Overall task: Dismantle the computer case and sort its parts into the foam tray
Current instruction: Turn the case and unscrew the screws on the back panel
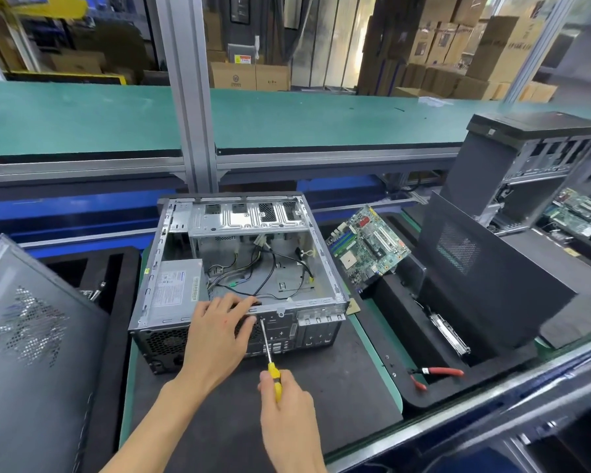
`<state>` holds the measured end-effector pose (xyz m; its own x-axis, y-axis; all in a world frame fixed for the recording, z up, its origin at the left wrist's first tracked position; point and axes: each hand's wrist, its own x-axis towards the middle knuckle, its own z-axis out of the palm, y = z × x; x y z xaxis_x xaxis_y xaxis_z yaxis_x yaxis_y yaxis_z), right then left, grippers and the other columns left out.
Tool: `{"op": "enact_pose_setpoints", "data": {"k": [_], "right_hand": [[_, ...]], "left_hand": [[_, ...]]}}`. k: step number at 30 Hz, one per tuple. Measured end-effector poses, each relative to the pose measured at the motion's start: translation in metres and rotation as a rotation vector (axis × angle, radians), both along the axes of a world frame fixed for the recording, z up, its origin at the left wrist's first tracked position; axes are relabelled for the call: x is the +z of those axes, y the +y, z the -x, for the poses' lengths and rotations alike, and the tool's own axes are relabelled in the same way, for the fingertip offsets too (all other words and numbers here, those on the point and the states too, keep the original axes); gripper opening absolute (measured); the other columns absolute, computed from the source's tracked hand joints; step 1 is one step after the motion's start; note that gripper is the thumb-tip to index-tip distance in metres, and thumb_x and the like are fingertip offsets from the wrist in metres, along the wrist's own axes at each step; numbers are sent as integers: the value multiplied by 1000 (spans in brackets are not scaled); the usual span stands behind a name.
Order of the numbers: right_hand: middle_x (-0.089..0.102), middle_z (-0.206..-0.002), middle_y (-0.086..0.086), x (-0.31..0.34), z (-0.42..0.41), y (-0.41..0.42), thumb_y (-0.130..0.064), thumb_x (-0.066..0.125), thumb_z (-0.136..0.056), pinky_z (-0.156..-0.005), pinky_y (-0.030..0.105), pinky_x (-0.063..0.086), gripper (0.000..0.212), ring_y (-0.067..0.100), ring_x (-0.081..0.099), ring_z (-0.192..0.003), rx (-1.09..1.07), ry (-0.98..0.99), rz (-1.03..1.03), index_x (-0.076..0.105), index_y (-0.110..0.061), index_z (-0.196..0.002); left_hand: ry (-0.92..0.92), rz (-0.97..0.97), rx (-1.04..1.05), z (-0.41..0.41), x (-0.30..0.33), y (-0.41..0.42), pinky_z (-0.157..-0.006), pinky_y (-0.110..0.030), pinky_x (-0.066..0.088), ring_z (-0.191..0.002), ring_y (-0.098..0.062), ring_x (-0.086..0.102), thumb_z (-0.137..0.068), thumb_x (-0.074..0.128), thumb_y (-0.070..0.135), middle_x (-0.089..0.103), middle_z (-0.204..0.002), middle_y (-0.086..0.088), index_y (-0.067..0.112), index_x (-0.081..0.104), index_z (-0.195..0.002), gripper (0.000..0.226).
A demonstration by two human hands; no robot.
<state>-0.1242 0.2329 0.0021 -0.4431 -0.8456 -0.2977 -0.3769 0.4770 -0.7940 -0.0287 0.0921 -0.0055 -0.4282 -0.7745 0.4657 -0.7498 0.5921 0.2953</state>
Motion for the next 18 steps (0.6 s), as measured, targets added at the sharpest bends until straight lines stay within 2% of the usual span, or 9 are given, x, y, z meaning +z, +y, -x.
{"op": "enact_pose_setpoints", "data": {"k": [1,4,8,10,12,15,16,17,18], "right_hand": [[66,-72,-7,2,-1,0,-49,38,-106,-66,25,44,38,10,60,-73,-21,-57,9,64,-23,-96],[46,-48,-1,6,-3,-7,-37,36,-108,-43,24,29,45,15,40,-38,-159,-723,-74,67,-10,-90],[48,-64,8,9,7,2,-19,63,-89,-36,21,27,21,17,40,-39,-336,-1683,31,64,0,-81],[36,-56,1,15,10,7,-15,65,-90,-31,19,20,17,14,33,-32,-327,-1911,41,63,1,-87],[26,-50,-3,16,12,6,-18,60,-97,-32,19,14,18,10,25,-30,-326,-1697,0,62,-2,-88],[42,-55,-3,9,9,5,-31,49,-106,-46,27,33,26,10,38,-44,-84,-428,-7,60,-15,-88],[49,-60,-2,6,8,5,-37,48,-105,-55,30,37,28,9,43,-52,13,-167,15,58,-19,-87],[51,-63,-2,8,7,5,-41,46,-105,-59,31,38,30,9,45,-56,27,-77,35,58,-22,-85],[50,-61,-4,12,7,5,-43,44,-105,-58,31,37,32,9,43,-54,-24,-191,59,60,-23,-85]], "left_hand": [[-4,1,4,0,0,0,-83,-31,34,-87,-16,58,-95,38,40,61,-97,10,23,70,-118,43],[-21,-15,-2,-1,1,0,-83,-33,35,-88,-17,59,-95,37,41,62,-98,9,23,70,-119,44],[-37,-38,1,-2,2,1,-84,-34,36,-89,-17,59,-96,35,43,63,-100,8,24,69,-121,47],[-45,-29,4,-2,1,0,-84,-33,35,-88,-17,58,-96,36,43,62,-99,8,24,69,-121,46],[-41,-30,6,-1,1,-1,-84,-32,34,-87,-17,58,-95,37,43,62,-98,8,25,69,-121,46],[-33,-30,9,-1,0,-1,-85,-32,34,-88,-17,58,-96,42,41,62,-100,9,25,69,-122,40],[-30,-27,8,-2,0,-1,-86,-32,34,-89,-17,58,-96,45,39,62,-100,9,25,69,-122,38],[-27,-26,8,-2,-1,-2,-86,-32,34,-89,-17,58,-95,47,38,63,-100,9,25,69,-121,36],[-23,-26,10,-2,-1,-2,-86,-32,33,-89,-17,58,-95,49,37,63,-100,10,25,69,-121,35]]}}
